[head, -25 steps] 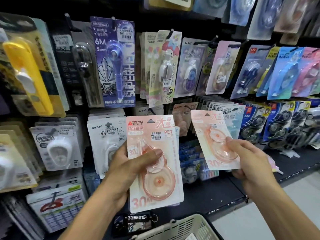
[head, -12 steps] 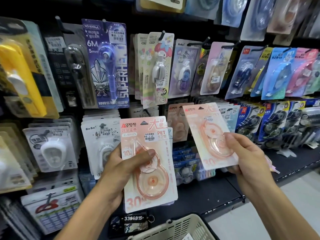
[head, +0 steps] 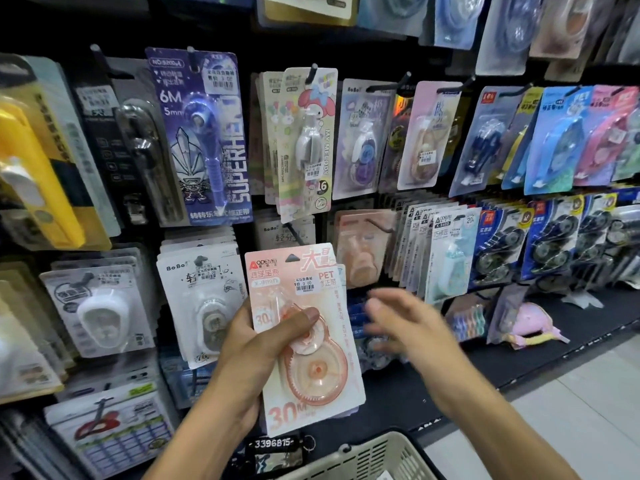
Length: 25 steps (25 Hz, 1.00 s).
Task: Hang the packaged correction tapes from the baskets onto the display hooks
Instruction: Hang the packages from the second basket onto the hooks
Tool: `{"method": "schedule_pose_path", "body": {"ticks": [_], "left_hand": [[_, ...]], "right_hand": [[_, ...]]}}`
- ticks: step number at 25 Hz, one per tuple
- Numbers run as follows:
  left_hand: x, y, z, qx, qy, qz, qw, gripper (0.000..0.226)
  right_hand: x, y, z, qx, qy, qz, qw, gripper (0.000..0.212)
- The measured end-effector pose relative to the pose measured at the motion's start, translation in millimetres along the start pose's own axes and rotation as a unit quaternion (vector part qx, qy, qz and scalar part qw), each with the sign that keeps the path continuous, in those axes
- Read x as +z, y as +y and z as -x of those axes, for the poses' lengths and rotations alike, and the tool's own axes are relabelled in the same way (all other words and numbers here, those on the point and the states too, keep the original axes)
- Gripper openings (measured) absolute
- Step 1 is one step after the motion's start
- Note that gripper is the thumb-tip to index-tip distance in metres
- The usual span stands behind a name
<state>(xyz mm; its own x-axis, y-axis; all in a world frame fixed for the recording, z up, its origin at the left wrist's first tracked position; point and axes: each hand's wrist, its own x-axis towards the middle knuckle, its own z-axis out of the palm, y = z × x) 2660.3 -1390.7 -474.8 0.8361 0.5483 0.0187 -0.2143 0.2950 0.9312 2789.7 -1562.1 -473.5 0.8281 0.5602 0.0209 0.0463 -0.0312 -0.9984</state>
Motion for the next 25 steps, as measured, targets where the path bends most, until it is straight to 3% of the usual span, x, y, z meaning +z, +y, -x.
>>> {"method": "schedule_pose_path", "body": {"ticks": [2, 5, 7, 10, 13, 15, 21, 23, 25], "left_hand": [[3.4, -2.3, -1.4, -0.004, 0.010, -0.002, 1.000, 0.060], [0.4, 2.6, -3.6, -0.017, -0.011, 0.000, 1.000, 0.066], [-5.8, 7.6, -5.2, -0.026, -0.048, 0.015, 0.998, 0.054], [-9.7, 11.2, -3.9, -0.016, -0.049, 0.022, 0.998, 0.044], [-10.8, 12.9, -2.7, 0.013, -0.014, 0.010, 1.000, 0.053], [-12.0, 14.5, -2.1, 0.028, -0.005, 0.009, 1.000, 0.055], [-14.1, 13.2, -2.2, 0.027, 0.004, 0.013, 1.000, 0.058], [-13.3, 12.6, -1.7, 0.024, 0.012, 0.014, 1.000, 0.060], [-12.6, 12.1, -1.9, 0.028, 0.020, 0.018, 0.999, 0.062]], "right_hand": [[25.9, 5.0, 14.6, -0.016, -0.095, 0.025, 0.995, 0.057], [33.9, 6.7, 13.1, -0.028, -0.065, -0.008, 0.997, 0.055], [24.4, 2.7, 9.4, -0.018, -0.036, -0.103, 0.994, 0.046], [4.6, -7.0, 6.9, -0.016, 0.045, -0.192, 0.980, 0.044], [-17.3, -12.1, 1.6, -0.027, 0.198, -0.119, 0.972, 0.036], [-27.7, -10.6, 0.6, -0.037, 0.242, -0.083, 0.966, 0.031], [-29.2, -7.4, 2.9, -0.040, 0.226, -0.095, 0.969, 0.007], [-30.3, -6.3, 1.3, -0.023, 0.222, -0.087, 0.971, 0.015], [-29.6, -3.6, 0.7, 0.005, 0.182, -0.095, 0.979, 0.037]]}}
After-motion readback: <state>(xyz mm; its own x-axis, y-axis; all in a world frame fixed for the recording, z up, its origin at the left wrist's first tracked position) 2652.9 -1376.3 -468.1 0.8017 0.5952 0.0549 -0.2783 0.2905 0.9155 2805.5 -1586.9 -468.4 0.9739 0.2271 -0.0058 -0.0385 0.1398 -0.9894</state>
